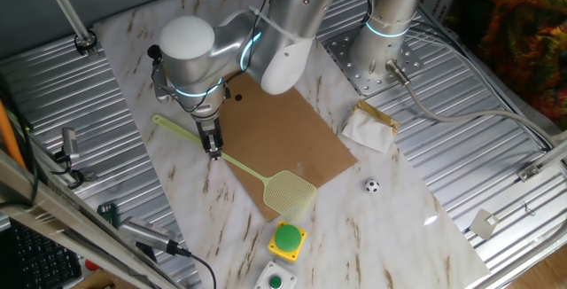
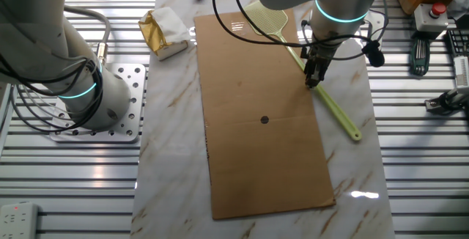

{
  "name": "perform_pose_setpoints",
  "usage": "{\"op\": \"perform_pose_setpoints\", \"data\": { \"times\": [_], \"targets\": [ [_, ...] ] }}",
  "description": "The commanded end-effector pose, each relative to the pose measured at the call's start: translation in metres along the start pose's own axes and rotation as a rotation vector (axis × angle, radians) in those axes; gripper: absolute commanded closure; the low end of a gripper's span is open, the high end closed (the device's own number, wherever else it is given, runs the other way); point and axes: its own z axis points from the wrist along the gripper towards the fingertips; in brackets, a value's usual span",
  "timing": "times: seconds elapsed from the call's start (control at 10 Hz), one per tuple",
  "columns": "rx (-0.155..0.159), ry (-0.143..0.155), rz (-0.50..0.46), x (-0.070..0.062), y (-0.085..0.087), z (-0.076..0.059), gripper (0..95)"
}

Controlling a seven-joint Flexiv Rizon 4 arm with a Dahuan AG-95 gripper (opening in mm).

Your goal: Swat with a flyswatter

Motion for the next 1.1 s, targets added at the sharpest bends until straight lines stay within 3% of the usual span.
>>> {"op": "perform_pose_setpoints", "data": {
  "times": [0.1,0.3,0.4,1.1],
  "targets": [
    [-0.001,-0.001,0.0,0.0,0.0,-0.0004,57.0],
    [-0.002,-0.003,0.0,0.0,0.0,-0.0004,57.0],
    [-0.002,-0.004,0.0,0.0,0.0,-0.0004,76.0],
    [-0.003,-0.013,0.0,0.0,0.0,-0.0004,76.0]
  ]
}}
